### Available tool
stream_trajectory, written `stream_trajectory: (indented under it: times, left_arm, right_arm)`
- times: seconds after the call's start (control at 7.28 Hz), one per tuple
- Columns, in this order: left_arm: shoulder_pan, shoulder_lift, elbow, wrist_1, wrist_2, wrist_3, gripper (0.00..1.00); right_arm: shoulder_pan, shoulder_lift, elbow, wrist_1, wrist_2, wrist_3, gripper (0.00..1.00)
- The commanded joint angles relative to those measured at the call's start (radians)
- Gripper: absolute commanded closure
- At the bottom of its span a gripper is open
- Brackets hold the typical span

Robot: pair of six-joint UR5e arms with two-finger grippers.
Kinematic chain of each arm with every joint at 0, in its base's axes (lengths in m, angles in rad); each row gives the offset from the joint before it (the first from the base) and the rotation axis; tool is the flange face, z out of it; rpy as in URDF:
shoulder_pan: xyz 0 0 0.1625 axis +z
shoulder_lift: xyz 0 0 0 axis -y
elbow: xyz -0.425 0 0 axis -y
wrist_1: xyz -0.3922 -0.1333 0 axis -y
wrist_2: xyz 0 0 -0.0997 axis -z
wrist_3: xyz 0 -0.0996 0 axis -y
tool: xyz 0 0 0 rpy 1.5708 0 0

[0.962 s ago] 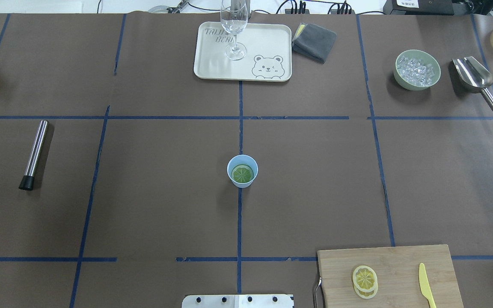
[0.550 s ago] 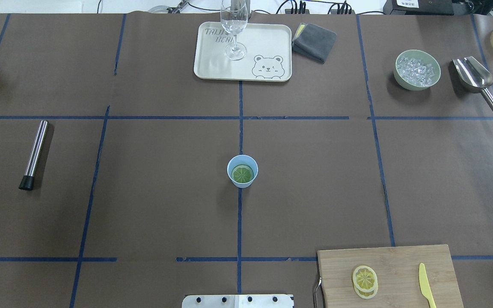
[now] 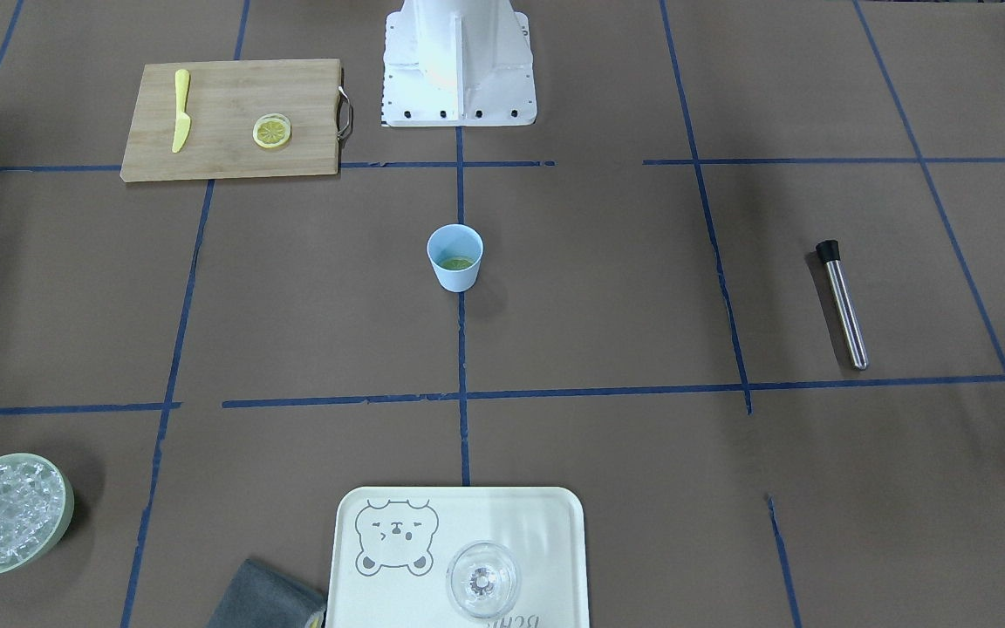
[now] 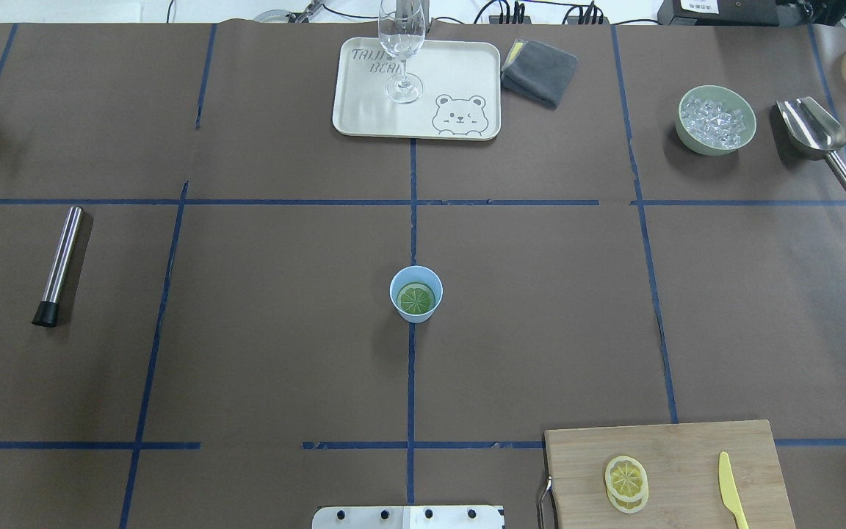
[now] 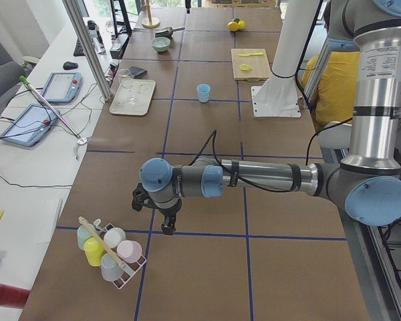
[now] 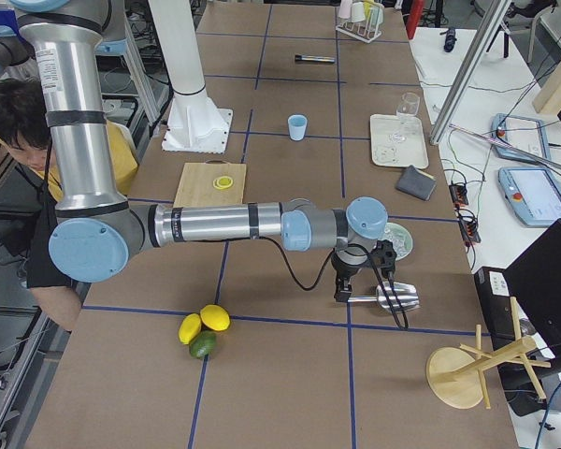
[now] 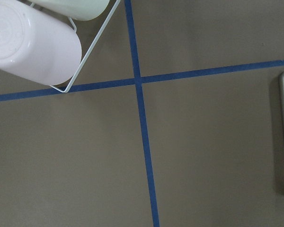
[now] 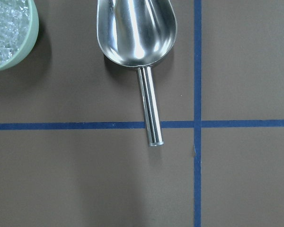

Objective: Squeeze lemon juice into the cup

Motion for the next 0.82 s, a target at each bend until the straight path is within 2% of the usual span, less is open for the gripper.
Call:
stream_trajectory:
  times: [0.0, 0.69]
  left_arm:
    - [-0.002, 0.006, -0.003, -0.003, 0.004, -0.054, 0.0]
    - [-0.002, 0.006, -0.005, -0.025, 0.007, -0.055, 0.0]
  right_arm:
    - [-0.001, -0.002, -0.001, 0.002, 0.0, 0.0, 0.0]
    - [-0.001, -0.003, -0.001, 0.005, -0.002, 0.0, 0.0]
